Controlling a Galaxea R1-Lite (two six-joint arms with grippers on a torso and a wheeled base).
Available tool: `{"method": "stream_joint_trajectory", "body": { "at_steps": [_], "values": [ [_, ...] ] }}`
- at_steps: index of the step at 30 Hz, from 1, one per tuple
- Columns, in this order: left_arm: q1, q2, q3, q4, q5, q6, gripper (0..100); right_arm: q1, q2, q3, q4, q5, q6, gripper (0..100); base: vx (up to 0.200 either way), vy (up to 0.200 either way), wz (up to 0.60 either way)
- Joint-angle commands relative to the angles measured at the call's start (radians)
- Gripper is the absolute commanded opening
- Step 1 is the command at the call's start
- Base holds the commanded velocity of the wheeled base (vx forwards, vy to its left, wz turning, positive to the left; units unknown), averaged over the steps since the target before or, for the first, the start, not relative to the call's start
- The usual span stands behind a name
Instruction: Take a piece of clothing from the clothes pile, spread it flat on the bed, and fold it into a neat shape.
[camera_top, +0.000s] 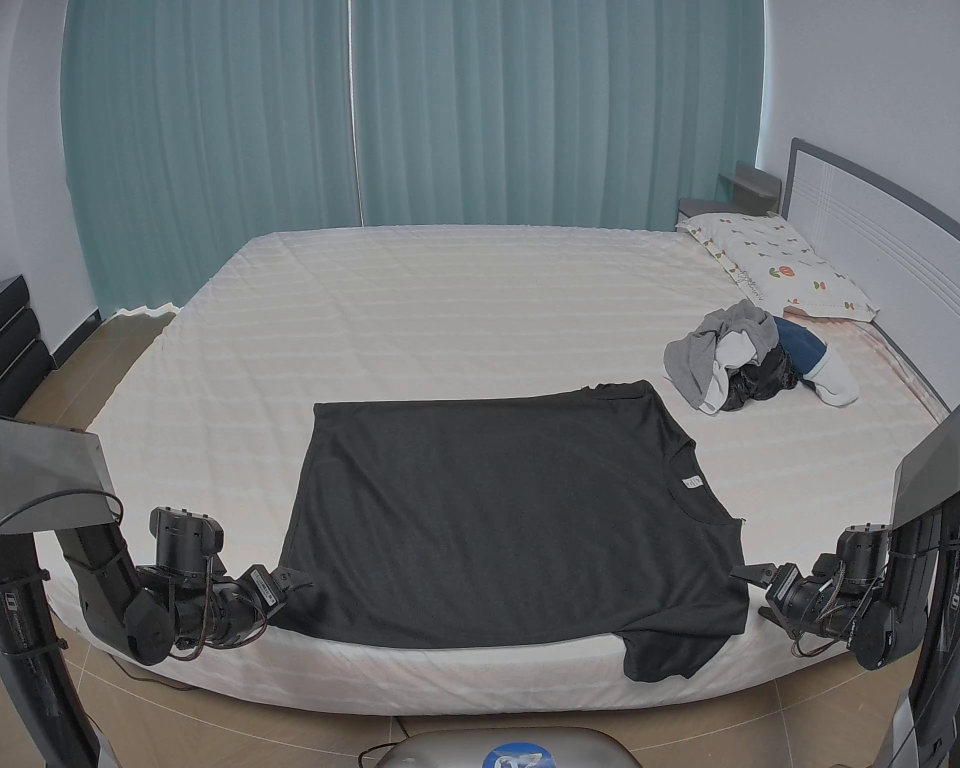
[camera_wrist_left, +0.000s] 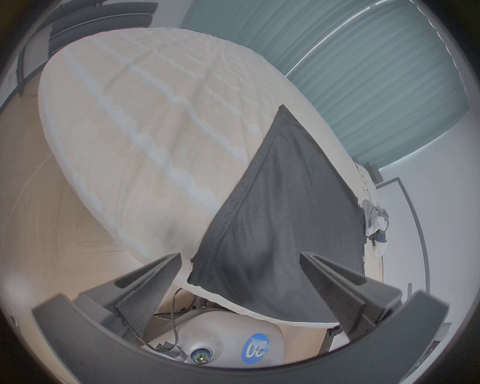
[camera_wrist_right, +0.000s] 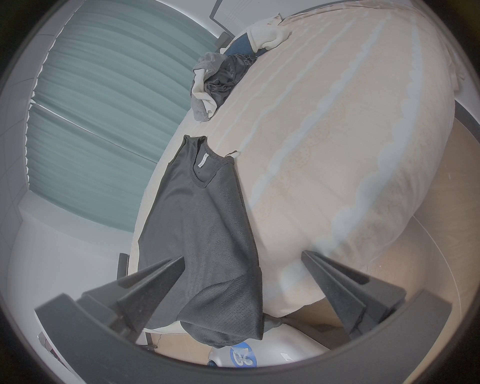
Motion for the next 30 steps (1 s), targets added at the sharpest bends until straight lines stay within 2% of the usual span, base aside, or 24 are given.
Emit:
{"method": "stream_joint_trajectory", "body": {
  "at_steps": [1,8,14,21,26,30],
  "values": [
    [-0.013,0.052,-0.029,-0.004,0.021,0.007,100,0.001,-0.001,-0.001,-0.013,0.003,-0.002,100,0.0,0.0,0.0],
    [-0.014,0.054,-0.049,-0.002,0.03,0.038,100,0.003,0.0,-0.001,-0.013,0.005,-0.005,100,0.0,0.0,0.0],
    [-0.002,0.051,-0.046,-0.007,0.009,0.092,100,0.009,0.002,-0.001,-0.013,0.006,-0.005,100,0.0,0.0,0.0],
    [0.036,-0.031,-0.003,0.016,-0.151,0.11,100,0.012,0.004,0.002,-0.013,0.005,-0.003,100,0.0,0.0,0.0],
    [0.05,-0.026,-0.037,0.119,-0.165,0.253,100,0.012,0.008,0.002,-0.013,0.005,-0.005,100,0.0,0.0,0.0],
    [0.052,0.006,-0.134,0.22,-0.182,0.302,100,0.013,0.008,0.001,-0.013,0.005,-0.003,100,0.0,0.0,0.0]
  ]
}}
